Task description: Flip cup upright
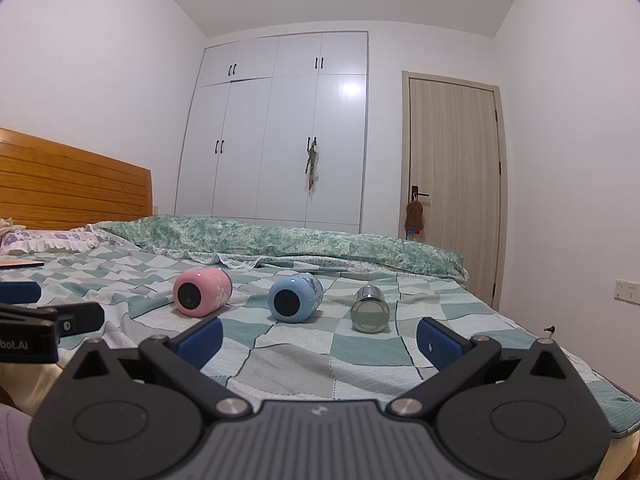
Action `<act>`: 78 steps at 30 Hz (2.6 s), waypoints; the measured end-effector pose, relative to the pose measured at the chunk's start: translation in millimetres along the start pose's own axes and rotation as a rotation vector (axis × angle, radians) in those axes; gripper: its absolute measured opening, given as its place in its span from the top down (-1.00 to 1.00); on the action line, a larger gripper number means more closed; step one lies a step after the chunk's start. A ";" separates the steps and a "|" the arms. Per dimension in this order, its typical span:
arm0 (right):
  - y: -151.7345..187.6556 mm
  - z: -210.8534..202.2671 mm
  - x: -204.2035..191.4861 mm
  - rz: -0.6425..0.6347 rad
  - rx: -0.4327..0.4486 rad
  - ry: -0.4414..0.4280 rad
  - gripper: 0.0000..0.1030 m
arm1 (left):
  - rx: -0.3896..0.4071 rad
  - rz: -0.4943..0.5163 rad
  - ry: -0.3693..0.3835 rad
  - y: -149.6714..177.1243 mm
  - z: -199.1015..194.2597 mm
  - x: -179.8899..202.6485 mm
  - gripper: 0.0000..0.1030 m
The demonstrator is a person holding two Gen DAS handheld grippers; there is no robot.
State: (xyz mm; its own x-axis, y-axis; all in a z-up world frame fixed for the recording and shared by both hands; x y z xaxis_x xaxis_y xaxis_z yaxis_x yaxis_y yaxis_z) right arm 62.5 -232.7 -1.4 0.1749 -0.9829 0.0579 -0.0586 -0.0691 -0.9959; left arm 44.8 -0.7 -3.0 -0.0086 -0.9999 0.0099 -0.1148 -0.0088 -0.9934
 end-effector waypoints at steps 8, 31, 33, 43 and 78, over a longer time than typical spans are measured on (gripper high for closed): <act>-1.1 2.4 2.1 0.002 0.001 -0.002 -1.00 | 0.000 0.000 0.000 -0.1 0.0 0.0 -1.00; -65.2 111.8 -17.3 -0.046 -0.040 -0.084 -1.00 | -0.157 0.013 -0.019 -70.2 89.9 -19.0 -1.00; -69.9 129.5 -18.3 -0.048 -0.051 -0.091 -1.00 | -0.172 0.022 -0.022 -75.0 105.2 -22.0 -1.00; -75.4 221.8 -29.4 -0.052 -0.134 -0.132 -1.00 | -0.276 0.003 -0.071 -83.4 183.0 -47.4 -1.00; -41.8 399.7 -57.5 -0.265 -0.347 -0.306 -1.00 | -0.767 -0.012 -0.108 -58.6 392.1 -73.2 -0.94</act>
State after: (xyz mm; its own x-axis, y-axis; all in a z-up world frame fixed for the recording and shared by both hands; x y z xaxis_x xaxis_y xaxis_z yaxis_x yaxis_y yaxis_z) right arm 447.6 -105.0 9.0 0.5039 -0.8326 0.2301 -0.2859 -0.4121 -0.8651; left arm 441.7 69.3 9.5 0.0888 -0.9956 -0.0303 -0.7704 -0.0494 -0.6357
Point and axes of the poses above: each gripper's, at about its wrist camera, not at the fingertips, and z roughly the way its jaws point, x to its right, y to its underside, the point moved 5 cm from there along z, roughly the way its jaws point, and after that the axes turned 1 degree about -x, right-handed, at the moved point
